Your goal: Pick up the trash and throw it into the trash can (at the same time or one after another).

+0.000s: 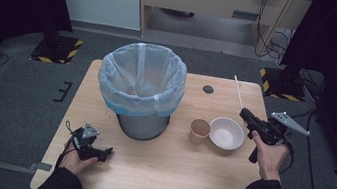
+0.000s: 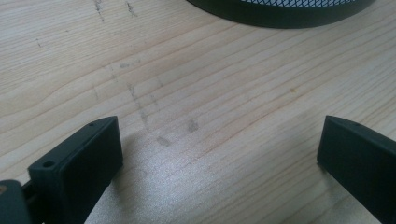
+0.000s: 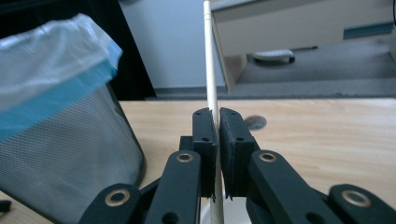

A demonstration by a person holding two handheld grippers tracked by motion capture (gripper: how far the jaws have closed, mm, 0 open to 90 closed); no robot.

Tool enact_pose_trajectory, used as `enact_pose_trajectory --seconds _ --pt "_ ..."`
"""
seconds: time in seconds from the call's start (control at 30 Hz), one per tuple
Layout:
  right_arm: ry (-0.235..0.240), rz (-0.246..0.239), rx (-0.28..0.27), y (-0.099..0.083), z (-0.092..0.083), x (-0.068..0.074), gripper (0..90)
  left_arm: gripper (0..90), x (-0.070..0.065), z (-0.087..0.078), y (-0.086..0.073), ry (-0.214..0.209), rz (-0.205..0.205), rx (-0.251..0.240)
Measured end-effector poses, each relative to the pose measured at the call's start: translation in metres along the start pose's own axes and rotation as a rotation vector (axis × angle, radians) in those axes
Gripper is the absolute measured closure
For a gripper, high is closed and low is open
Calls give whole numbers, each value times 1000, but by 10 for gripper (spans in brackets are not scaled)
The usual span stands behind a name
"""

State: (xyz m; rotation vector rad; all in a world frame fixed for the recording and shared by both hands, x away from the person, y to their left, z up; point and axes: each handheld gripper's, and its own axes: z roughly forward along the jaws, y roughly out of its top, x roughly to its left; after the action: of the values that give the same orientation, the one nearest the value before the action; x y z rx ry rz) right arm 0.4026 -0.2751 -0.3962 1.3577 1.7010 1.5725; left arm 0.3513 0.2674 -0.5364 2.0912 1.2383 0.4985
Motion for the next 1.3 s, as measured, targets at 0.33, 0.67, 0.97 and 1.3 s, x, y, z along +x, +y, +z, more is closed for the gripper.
enact_pose_trajectory --seconds 0.33,0.67,0.97,1.3 --pt "63 5 -115 24 -14 13 858 0 0 0 0 0 0 -1" --pt "138 0 -189 46 -16 29 858 0 0 0 0 0 0 -1" --pt "173 -15 -231 65 -10 46 858 0 0 0 0 0 0 -1" --pt "204 -37 -244 79 -3 64 857 0 0 0 0 1 0 -1"
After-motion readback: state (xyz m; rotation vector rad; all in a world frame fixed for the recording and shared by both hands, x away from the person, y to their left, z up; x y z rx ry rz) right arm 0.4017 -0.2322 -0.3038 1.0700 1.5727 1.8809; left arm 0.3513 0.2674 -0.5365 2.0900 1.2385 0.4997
